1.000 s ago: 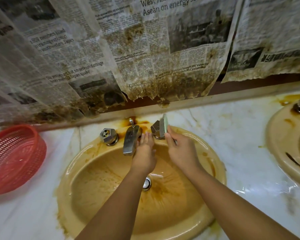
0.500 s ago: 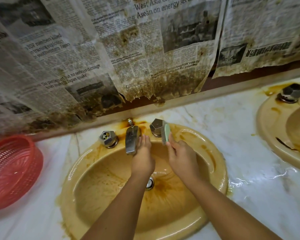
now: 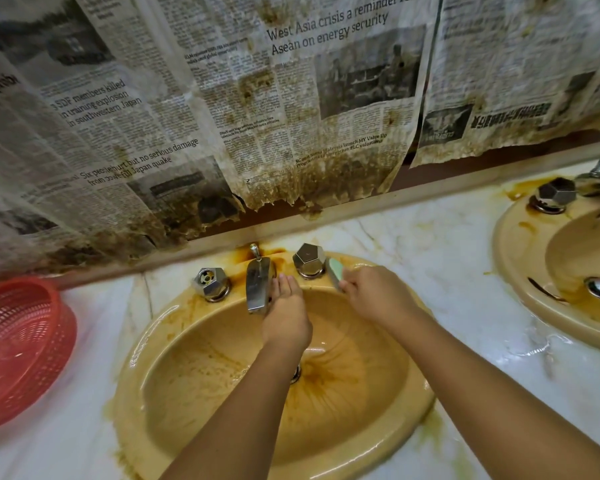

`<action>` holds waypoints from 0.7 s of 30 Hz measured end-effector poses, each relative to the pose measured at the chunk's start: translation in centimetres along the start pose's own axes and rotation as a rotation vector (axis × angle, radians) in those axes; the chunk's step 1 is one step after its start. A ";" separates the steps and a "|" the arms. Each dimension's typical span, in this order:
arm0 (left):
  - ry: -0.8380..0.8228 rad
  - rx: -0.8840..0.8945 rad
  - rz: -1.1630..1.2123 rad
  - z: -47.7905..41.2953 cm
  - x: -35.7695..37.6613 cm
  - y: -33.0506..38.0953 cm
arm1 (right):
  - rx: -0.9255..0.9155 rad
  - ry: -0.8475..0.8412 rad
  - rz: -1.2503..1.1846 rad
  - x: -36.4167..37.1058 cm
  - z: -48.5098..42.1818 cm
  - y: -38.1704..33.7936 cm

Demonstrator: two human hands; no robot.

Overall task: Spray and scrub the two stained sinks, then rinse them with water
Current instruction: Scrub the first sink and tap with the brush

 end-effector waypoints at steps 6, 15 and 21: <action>-0.067 -0.001 -0.024 -0.5 -0.4 0.1 | -0.095 -0.063 0.279 -2.8 -2.8 -2.5; -0.068 -0.005 -0.068 -0.9 0.0 0.1 | -0.169 -0.181 0.384 -3.5 -2.8 -3.6; -0.062 0.010 -0.028 -0.6 0.4 -0.3 | -0.262 -0.271 0.417 -2.6 -2.3 -5.0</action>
Point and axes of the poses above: each hand's wrist, its own z-axis away from the middle knuckle, its own x-axis out of the palm, y = z × x, the point moved 6 cm from there along -z, towards the middle knuckle, and after that the axes turned 3 degrees about y, right-handed, at the moved point
